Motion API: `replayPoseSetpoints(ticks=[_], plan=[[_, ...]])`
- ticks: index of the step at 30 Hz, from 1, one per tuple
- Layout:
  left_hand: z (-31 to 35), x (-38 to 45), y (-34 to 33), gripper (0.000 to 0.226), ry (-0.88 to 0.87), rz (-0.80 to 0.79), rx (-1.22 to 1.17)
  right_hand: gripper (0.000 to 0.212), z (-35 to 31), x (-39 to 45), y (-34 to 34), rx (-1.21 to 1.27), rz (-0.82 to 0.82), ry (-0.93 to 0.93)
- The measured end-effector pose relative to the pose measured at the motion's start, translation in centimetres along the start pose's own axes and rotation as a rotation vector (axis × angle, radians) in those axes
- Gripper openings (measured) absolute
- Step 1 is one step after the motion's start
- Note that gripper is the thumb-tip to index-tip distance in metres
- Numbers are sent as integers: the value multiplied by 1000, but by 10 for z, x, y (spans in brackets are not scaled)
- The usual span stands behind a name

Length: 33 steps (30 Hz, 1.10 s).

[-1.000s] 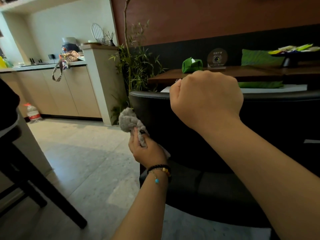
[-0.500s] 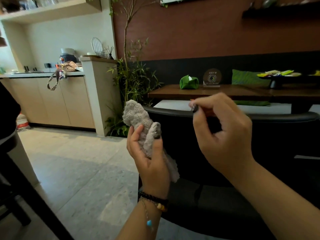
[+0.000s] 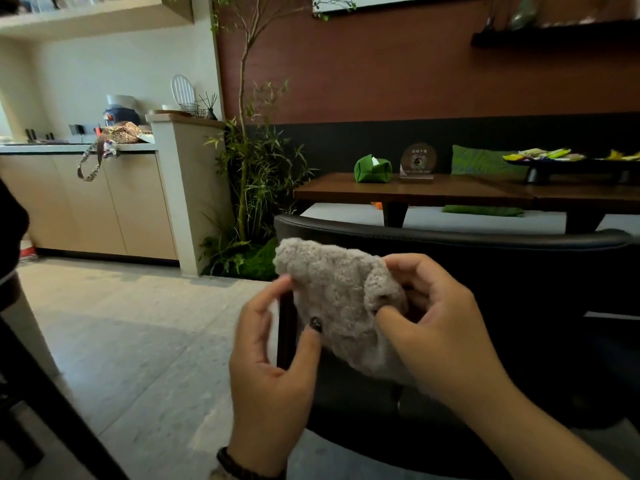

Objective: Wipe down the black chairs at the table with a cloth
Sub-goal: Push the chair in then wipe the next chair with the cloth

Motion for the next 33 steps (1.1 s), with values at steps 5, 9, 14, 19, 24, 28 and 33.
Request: replayPoseSetpoints(ticks=[5,9,14,19,24,28,33], plan=[[24,26,-12,64,-179,-326,146,46,-30,6,-9,-297,-299,210],[18,24,-38,47,-12,-642,42,41,-41,12,-10,-280,-364,237],[11,29,-32,27,86,-487,-52,32,-40,10,-1,-302,-350,238],[-12,25,-20,20,393,-327,-311,24,-25,-7,-7,-314,-398,206],[-40,7,-24,28,616,-362,-218,23,-24,-7,22,-516,-44,344],[-47,-5,-35,28,742,-391,-319,47,-32,-41,-6,-545,-105,589],[-33,-11,-54,47,826,-474,-495,64,-2,-39,-24,-364,-193,327]])
Point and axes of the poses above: each hand's wrist, its own x-axis towards the middle knuckle, its own y-axis out of the back of the hand, z = x × y, the point moved 9 cm from there along x, towards the middle knuckle, and after that the axes turned 7 degrees about z, right-handed, at the moved point
